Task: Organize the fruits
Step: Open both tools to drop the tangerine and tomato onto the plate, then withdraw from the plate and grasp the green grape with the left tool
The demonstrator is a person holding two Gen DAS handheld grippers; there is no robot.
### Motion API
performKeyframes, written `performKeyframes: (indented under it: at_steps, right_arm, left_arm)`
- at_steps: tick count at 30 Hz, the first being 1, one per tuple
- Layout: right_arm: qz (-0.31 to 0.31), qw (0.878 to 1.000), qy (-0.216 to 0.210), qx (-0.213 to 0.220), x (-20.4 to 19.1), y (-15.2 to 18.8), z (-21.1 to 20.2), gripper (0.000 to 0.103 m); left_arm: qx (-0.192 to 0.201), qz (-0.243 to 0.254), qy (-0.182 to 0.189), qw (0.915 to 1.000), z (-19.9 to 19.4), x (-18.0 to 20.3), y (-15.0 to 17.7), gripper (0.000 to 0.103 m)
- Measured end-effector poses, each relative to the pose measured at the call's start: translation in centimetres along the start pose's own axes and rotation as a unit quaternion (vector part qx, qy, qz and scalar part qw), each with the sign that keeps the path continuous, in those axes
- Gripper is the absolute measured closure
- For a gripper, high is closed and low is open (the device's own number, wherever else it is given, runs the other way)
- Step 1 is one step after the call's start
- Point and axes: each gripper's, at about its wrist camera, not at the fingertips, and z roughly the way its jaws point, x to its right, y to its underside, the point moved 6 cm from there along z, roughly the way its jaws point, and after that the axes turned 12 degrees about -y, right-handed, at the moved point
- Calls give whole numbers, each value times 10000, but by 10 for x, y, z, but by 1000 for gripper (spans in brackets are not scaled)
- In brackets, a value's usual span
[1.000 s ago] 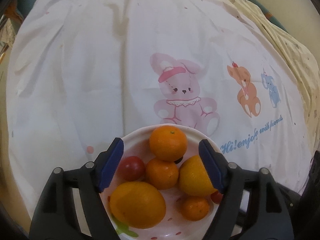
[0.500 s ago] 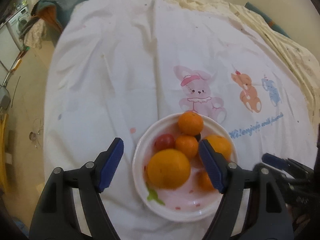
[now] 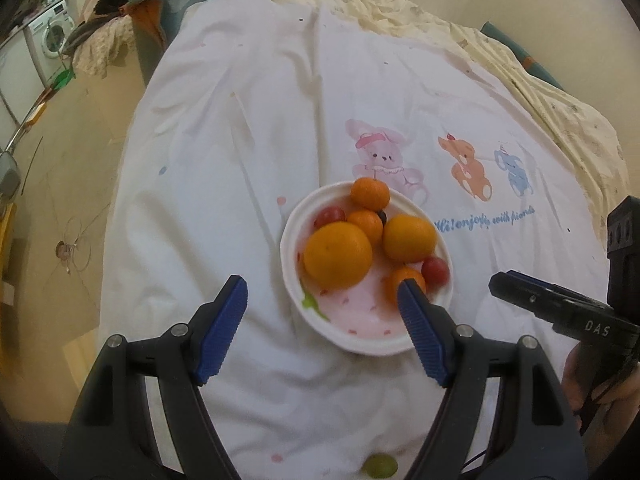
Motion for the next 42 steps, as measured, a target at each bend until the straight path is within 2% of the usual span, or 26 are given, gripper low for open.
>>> performKeyframes:
  at_steps: [10, 17, 21, 25, 30, 34, 37, 42]
  right_arm:
    - [-36, 9999, -138, 14, -18, 36, -8, 33]
    - [450, 9988, -138, 99, -5, 58, -16, 33]
    - [494, 9985, 11, 231, -3, 62, -23, 31]
    - [681, 9972, 64, 317, 5, 65, -27, 29]
    - [668, 9967, 309, 356, 10, 65, -28, 29]
    - [629, 9965, 415, 371, 12, 65, -29, 29]
    - [719, 9957, 461, 372, 17, 64, -29, 29]
    - [652, 9958, 512, 391, 15, 62, -30, 29]
  left_arm:
    - [-44, -3, 62, 10000, -11, 1, 38, 28]
    - [-165, 105, 236, 9995, -15, 8, 61, 28]
    - [-156, 115, 291, 9994, -17, 10, 70, 28]
    - [-376, 4, 592, 9975, -14, 13, 76, 28]
    - [-341, 39, 502, 9981, -13, 9, 79, 28]
    - [-506, -40, 465, 9976, -5, 3, 85, 28]
    - [-667, 121, 527, 9963, 0, 7, 93, 29]
    - [-1137, 610, 745, 9888, 9, 31, 124, 32]
